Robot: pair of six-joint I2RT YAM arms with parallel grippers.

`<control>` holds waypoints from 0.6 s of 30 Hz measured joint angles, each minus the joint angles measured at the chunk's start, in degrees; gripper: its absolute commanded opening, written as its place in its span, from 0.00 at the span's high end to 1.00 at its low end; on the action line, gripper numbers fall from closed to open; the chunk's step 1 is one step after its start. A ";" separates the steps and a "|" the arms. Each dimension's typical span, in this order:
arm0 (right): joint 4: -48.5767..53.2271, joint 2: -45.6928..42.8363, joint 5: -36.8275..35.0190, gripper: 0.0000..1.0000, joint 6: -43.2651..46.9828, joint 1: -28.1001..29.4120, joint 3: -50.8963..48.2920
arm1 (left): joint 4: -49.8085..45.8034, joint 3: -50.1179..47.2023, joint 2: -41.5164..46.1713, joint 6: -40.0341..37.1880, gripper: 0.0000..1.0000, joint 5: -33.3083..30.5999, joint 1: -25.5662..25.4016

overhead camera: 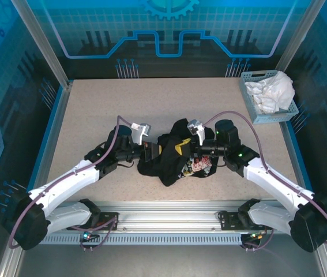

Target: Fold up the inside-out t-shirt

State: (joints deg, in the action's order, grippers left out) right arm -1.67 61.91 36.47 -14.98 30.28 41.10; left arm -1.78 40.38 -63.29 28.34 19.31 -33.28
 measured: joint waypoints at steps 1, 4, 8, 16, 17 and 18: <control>0.09 -0.13 0.00 1.00 0.09 0.00 -0.04 | 0.20 0.07 0.00 -0.04 0.87 -0.15 0.00; 0.17 -0.46 0.04 1.00 0.09 -0.04 -0.28 | 0.42 0.42 0.00 -0.31 1.00 -0.44 0.00; 0.07 -0.46 0.44 0.92 0.72 0.09 -1.07 | -0.04 2.43 0.00 -1.31 1.00 -0.81 0.37; 5.42 2.10 0.11 0.59 7.93 9.79 -0.22 | 1.33 11.13 2.97 -5.99 1.00 -4.11 2.71; 7.02 2.16 -0.15 0.57 8.96 10.32 0.48 | 2.05 12.20 3.26 -6.67 1.00 -4.11 2.71; 8.35 1.84 -0.63 0.56 9.68 10.32 1.16 | 2.56 13.09 3.32 -7.56 1.00 -4.07 2.75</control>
State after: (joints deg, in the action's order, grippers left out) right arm 6.68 63.75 35.83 -5.30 40.60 42.26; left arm 0.78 53.47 -59.96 20.78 15.25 -30.52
